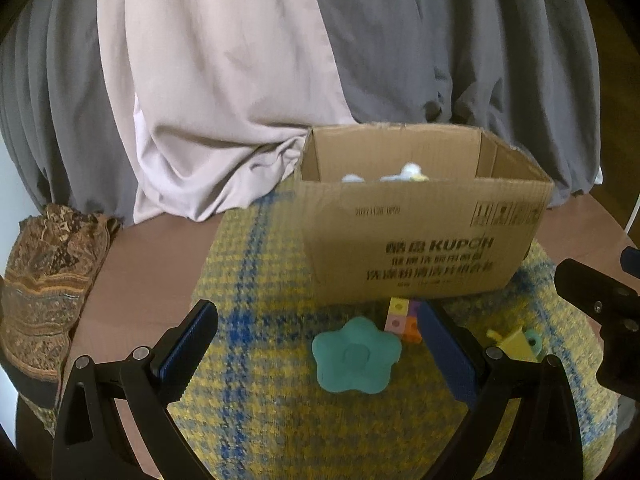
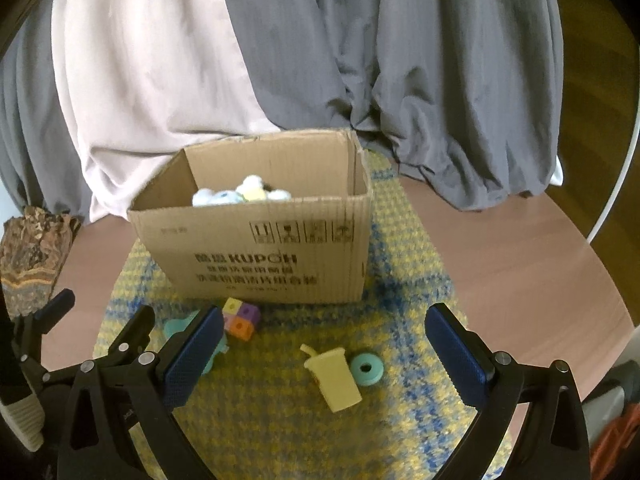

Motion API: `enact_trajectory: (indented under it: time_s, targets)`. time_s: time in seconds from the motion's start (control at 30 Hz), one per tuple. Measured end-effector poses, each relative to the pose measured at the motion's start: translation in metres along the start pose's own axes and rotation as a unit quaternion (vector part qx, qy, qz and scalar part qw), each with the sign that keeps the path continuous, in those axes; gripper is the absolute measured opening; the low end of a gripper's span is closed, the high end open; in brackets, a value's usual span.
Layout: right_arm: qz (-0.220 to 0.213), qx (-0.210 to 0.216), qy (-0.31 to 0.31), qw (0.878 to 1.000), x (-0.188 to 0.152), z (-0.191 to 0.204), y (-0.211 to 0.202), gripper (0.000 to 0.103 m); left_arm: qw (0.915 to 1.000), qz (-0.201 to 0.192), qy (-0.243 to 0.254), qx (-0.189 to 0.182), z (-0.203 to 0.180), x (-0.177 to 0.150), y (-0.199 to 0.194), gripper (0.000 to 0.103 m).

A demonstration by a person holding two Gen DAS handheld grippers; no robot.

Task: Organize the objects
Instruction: 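Lower the left tool to the teal flower while the right tool approaches the yellow cup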

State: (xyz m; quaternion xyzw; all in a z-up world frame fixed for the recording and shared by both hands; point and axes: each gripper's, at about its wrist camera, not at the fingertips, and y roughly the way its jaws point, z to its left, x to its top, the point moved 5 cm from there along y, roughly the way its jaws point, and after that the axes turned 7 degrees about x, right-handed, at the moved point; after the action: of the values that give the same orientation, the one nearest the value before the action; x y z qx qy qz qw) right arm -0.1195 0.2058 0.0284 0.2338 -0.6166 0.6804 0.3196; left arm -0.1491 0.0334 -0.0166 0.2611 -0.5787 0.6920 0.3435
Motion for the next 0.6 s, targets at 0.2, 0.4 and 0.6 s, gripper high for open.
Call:
enact_trajectory:
  time_s: [0.2,0.4,0.6]
  targets:
    - [0.015,-0.001,0.000,1.000,-0.014,-0.001,0.014,0.101,0.9998,0.016,0.008,-0.001,-0.004,-0.017,0.013,0.102]
    - [0.035,-0.002,0.003,0.999,-0.029,-0.005,0.031,0.101,0.9992,0.039,0.010,-0.002,-0.007,-0.034,0.029,0.102]
    - [0.055,-0.005,0.002,0.998,-0.041,-0.006,0.049,0.095,0.9980,0.059,0.023,-0.008,-0.014,-0.047,0.046,0.102]
